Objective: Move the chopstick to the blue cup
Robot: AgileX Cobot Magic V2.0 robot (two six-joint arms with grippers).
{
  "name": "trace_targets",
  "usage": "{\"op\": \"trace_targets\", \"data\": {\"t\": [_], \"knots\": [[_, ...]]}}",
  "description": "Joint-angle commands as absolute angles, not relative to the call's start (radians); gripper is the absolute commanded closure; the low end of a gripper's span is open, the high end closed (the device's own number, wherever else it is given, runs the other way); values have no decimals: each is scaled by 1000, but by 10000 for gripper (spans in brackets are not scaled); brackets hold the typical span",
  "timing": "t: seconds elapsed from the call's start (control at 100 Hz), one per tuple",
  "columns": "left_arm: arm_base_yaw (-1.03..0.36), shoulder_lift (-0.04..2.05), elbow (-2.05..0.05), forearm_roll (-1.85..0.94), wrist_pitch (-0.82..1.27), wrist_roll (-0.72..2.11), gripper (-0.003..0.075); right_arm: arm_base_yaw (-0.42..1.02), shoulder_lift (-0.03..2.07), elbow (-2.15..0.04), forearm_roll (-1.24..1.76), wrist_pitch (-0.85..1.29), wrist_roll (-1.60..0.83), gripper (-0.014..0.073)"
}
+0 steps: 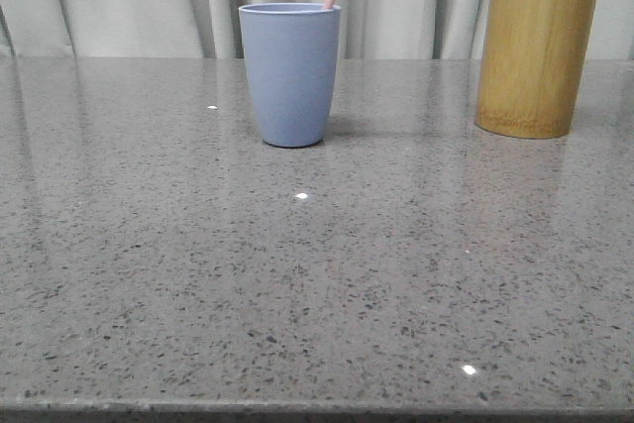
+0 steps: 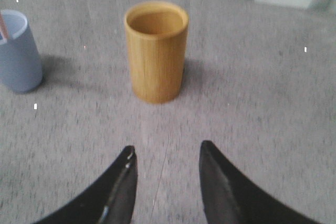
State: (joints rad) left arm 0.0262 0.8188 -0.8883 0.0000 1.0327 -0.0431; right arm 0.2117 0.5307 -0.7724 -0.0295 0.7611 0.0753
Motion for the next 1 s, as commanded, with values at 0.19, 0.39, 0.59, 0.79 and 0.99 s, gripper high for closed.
{"op": "trace_targets", "data": {"t": [0.19,0.39,0.59,0.79,0.99], "knots": [[27,811,-913,-8,1002,-43,218,206,439,-735,-43,817,106,283],[27,811,-913,-8,1002,-43,218,206,438,-734,-43,763,106,283],[27,811,-913,-8,1002,-43,218,206,438,-734,-42,757,106,286],[27,811,-913,-8,1000,-43,255,206,438,-734,-42,757,106,396],[27,811,-913,-8,1000,-43,456,206,438,-734,-42,757,106,658]]}}
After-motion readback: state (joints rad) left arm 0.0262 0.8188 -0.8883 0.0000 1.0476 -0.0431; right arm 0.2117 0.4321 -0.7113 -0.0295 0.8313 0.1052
